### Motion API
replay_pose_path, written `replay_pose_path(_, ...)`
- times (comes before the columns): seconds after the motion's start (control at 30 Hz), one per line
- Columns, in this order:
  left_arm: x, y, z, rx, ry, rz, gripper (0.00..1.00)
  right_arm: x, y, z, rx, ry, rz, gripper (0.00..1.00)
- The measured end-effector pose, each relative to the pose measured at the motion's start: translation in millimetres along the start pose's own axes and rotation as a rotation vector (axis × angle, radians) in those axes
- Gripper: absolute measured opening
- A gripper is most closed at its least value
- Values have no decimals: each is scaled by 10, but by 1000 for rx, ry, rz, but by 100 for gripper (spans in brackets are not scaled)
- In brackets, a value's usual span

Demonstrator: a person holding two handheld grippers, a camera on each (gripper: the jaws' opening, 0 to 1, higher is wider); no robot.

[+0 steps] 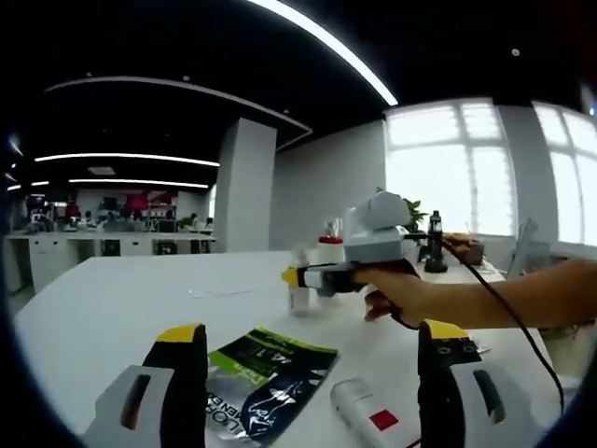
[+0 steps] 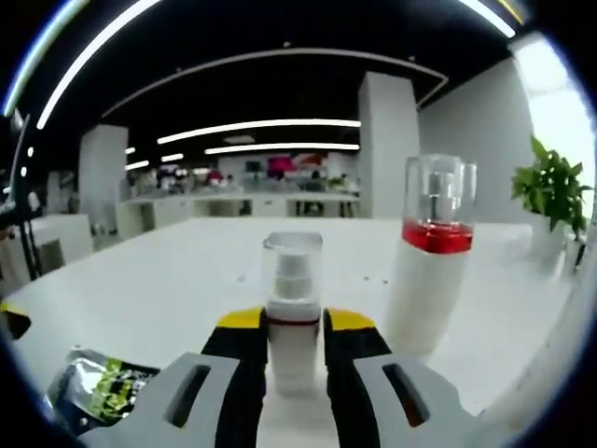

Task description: Arrange the skincare products in the storage area until every visible bottle or jar stands upright without overlapping.

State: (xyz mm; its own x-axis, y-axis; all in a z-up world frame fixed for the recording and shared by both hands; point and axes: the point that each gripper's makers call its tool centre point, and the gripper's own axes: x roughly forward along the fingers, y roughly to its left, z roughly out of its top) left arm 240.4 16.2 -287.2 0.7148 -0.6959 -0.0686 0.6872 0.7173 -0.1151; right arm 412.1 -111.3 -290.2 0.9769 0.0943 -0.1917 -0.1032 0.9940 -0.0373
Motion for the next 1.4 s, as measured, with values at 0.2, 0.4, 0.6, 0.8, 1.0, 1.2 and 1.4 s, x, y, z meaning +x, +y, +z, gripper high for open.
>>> replay_pose_path(0.2,2,-7,-3,4,1,-1,96,-111,99,-20,65,6,48,40)
replay_pose_path(0.4,-2,0,-15,9,7,4,97,-177,186,-98,49,21,71,53)
replay_pose_path(0.6,-13,4,-11,3,6,5,96,-242,273,-123,71,25,121,58)
replay_pose_path(0.8,-22,11,-17,3,9,10,96,-318,368,-54,56,7,193,59)
replay_pose_path(1.0,-15,15,-58,2,22,12,97,-564,524,-47,81,-6,292,64)
replay_pose_path(1.2,-13,15,-96,8,38,16,97,-860,640,77,66,-99,358,65)
replay_pose_path(1.4,-27,21,-124,13,52,26,97,-1188,681,171,64,-179,392,73)
